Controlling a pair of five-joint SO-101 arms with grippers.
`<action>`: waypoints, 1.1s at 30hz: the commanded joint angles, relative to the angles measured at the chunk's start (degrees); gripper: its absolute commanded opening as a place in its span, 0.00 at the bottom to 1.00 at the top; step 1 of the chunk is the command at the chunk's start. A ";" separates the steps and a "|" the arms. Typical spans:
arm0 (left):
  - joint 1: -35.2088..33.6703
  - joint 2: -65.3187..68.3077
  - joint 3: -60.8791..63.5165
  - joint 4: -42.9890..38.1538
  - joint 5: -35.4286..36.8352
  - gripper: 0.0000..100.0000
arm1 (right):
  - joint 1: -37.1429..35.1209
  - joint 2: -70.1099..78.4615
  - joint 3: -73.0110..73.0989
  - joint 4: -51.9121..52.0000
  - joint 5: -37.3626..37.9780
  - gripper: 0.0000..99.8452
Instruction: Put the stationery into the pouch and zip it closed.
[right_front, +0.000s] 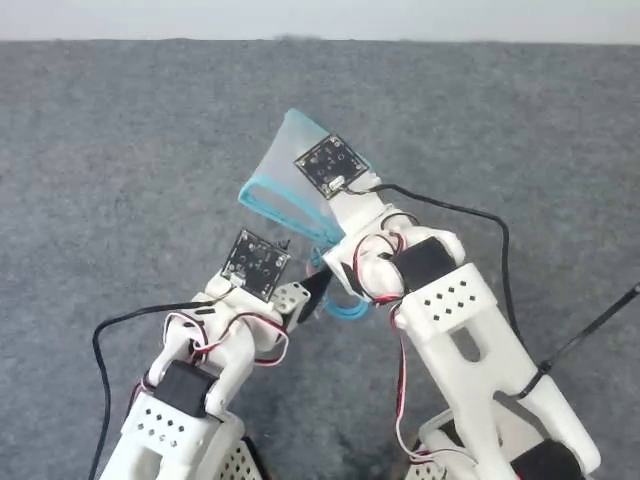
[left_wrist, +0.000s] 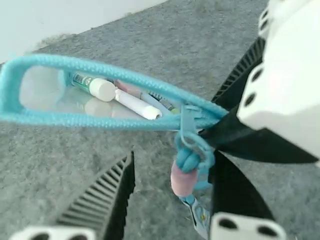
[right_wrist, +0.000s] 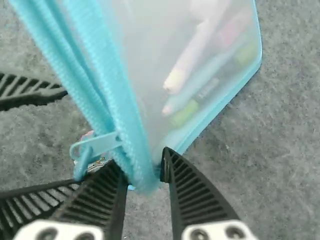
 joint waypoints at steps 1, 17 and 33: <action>0.18 0.88 -0.66 -2.37 -1.32 0.21 | -1.01 -3.12 -0.62 0.22 0.62 0.01; 0.18 0.53 -0.75 -2.46 -6.68 0.01 | 2.86 -2.86 4.92 -3.56 2.64 0.01; -8.18 0.53 -0.92 -4.75 -6.68 0.01 | 5.49 -2.59 10.55 -8.40 4.84 0.01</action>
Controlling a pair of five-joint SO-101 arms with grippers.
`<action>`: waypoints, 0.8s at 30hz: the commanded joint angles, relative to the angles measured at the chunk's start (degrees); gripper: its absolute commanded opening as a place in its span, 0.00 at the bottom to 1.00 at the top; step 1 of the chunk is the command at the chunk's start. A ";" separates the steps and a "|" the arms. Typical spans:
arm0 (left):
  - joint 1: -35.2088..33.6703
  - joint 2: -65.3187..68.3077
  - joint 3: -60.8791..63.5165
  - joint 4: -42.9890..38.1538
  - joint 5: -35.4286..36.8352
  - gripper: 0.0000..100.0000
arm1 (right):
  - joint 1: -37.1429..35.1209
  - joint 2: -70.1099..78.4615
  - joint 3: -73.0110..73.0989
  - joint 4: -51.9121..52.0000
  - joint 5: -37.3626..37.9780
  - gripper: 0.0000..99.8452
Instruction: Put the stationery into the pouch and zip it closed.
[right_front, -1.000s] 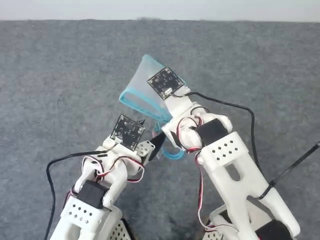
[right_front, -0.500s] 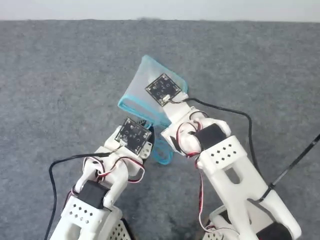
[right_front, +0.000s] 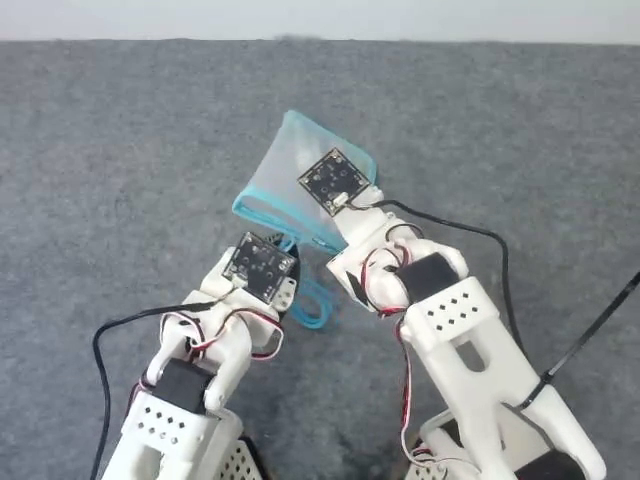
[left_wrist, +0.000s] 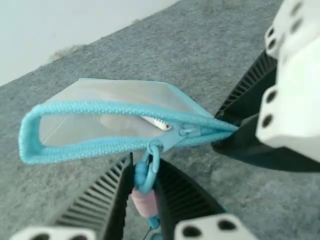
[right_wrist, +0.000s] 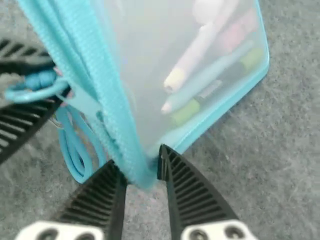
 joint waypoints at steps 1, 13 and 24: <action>-4.31 0.09 -1.01 -2.64 -0.35 0.01 | 3.56 -0.22 1.05 0.04 0.53 0.01; -4.48 0.09 -0.92 -2.55 -0.35 0.01 | 7.25 -0.22 1.14 -0.04 0.70 0.01; -6.15 0.09 -1.10 -2.64 -0.26 0.01 | 9.36 -0.22 1.76 -1.19 0.35 0.01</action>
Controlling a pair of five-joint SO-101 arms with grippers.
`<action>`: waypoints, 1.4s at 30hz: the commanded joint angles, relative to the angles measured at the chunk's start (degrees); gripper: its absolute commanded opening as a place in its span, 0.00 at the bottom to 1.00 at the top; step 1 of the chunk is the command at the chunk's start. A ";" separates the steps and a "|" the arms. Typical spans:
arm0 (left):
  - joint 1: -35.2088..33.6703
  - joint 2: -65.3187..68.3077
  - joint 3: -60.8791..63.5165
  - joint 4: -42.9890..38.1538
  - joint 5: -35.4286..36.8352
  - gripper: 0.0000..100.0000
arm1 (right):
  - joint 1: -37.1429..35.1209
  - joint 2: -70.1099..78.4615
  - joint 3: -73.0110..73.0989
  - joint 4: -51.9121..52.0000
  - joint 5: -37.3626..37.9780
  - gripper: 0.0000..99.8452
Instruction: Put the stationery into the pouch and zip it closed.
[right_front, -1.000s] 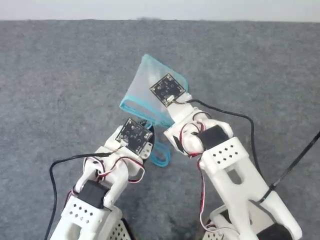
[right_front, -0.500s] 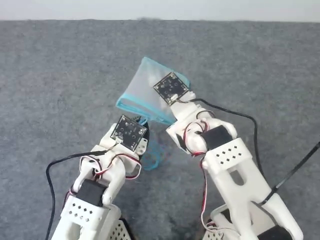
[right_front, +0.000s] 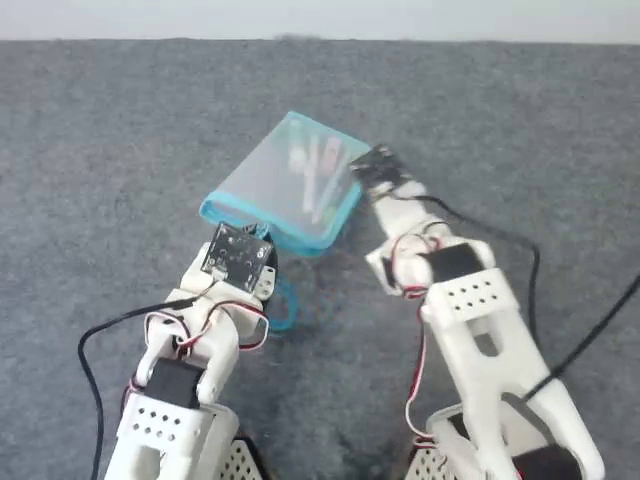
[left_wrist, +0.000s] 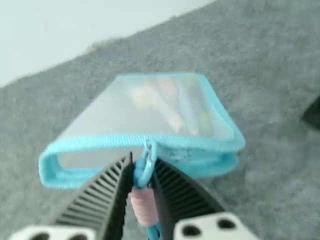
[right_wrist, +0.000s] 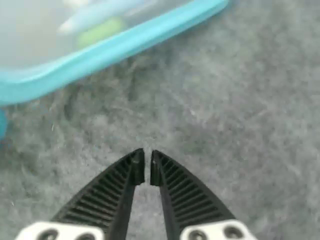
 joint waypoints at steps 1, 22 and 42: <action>-0.44 0.18 -1.10 -2.55 -0.26 0.01 | -1.01 -1.71 -0.53 -0.92 0.79 0.01; -0.44 0.18 -1.19 -2.55 -0.26 0.01 | -22.11 -18.24 14.07 -13.93 4.75 0.25; -1.23 0.35 -1.80 -1.14 0.97 0.01 | -19.82 4.70 -2.73 -18.59 6.51 0.25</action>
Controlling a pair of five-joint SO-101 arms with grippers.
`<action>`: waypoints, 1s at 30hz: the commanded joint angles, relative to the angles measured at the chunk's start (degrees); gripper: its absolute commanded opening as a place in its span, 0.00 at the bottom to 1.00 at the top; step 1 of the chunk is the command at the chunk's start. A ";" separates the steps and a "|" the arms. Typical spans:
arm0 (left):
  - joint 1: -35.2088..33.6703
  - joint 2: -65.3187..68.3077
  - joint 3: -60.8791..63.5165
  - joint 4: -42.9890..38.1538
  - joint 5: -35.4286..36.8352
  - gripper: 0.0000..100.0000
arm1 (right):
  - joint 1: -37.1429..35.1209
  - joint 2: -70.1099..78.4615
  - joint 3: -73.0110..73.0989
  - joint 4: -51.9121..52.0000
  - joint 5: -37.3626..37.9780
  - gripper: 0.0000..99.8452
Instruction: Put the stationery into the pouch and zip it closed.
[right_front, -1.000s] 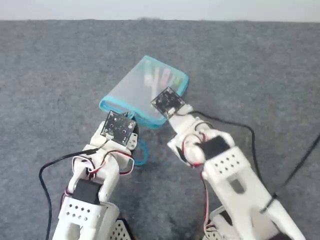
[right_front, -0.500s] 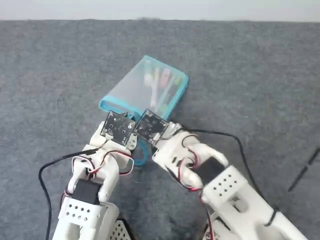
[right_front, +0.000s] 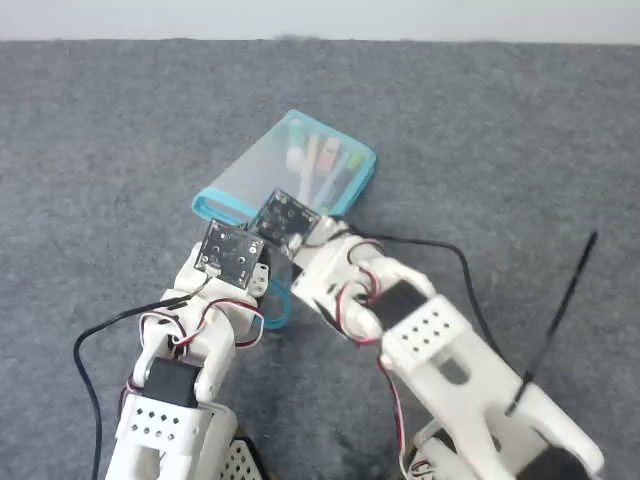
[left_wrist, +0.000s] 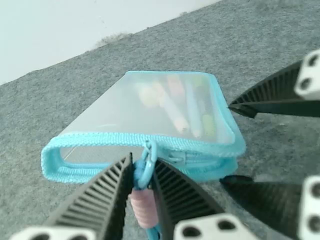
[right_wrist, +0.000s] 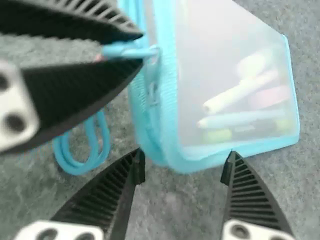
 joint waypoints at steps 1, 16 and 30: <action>1.14 0.53 -1.80 -1.14 0.79 0.01 | 0.66 5.49 -6.51 -2.07 0.70 0.24; 1.58 0.62 -1.45 -1.14 0.62 0.01 | 2.07 12.44 -13.63 -2.42 0.35 0.04; 1.23 0.62 -1.45 -1.23 0.53 0.01 | 12.79 11.91 -13.10 9.36 -5.01 0.01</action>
